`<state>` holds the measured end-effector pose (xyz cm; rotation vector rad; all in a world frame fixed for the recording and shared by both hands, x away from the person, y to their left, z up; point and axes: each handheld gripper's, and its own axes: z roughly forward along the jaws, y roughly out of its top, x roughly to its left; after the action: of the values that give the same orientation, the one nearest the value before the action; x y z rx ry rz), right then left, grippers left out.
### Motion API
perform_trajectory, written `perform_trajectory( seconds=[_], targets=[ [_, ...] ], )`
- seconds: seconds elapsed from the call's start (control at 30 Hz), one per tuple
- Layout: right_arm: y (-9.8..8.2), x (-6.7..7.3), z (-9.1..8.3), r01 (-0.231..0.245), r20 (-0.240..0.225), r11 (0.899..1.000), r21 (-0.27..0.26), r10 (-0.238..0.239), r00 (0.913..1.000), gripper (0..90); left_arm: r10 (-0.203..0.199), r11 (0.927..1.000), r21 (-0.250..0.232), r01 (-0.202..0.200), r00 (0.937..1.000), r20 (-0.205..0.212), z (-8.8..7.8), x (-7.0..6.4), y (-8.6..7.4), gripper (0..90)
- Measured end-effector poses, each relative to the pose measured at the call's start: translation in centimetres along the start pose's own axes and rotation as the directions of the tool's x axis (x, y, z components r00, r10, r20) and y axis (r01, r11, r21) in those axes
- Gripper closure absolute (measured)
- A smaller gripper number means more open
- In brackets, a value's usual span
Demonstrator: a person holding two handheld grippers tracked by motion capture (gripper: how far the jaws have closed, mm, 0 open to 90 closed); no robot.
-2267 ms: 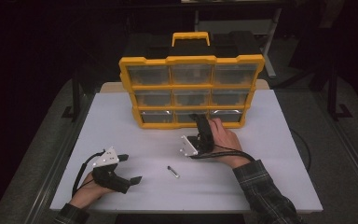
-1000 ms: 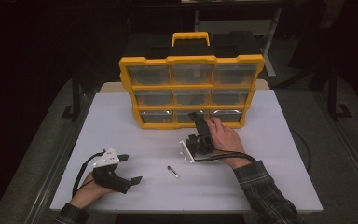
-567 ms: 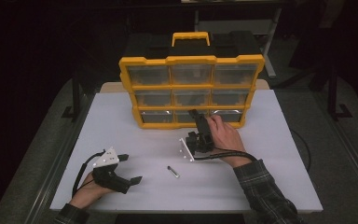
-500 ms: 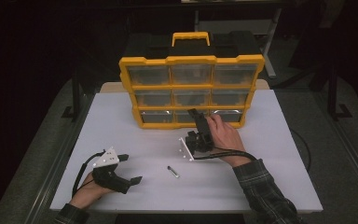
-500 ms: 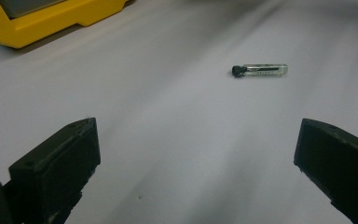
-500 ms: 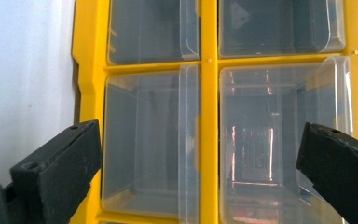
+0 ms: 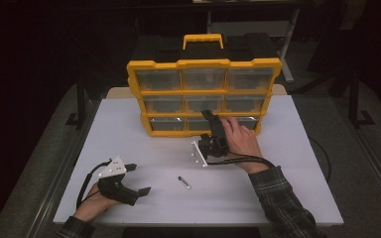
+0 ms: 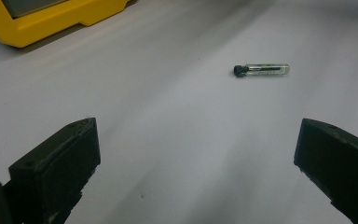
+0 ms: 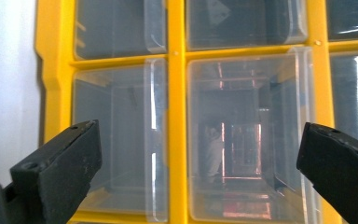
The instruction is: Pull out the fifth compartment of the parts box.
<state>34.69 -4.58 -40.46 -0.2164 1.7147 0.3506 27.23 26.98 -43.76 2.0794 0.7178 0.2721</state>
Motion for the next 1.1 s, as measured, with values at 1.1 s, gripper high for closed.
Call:
perform_trajectory(
  seconds=[1.1],
  targets=[
    [-0.3,-2.7,1.1,0.045,0.073,0.999,0.026,-0.047,0.9962,0.3,0.003,1.0000,-0.008,-0.003,1.0000,-0.005,-0.1,-0.1,0.0,0.0]
  ],
)
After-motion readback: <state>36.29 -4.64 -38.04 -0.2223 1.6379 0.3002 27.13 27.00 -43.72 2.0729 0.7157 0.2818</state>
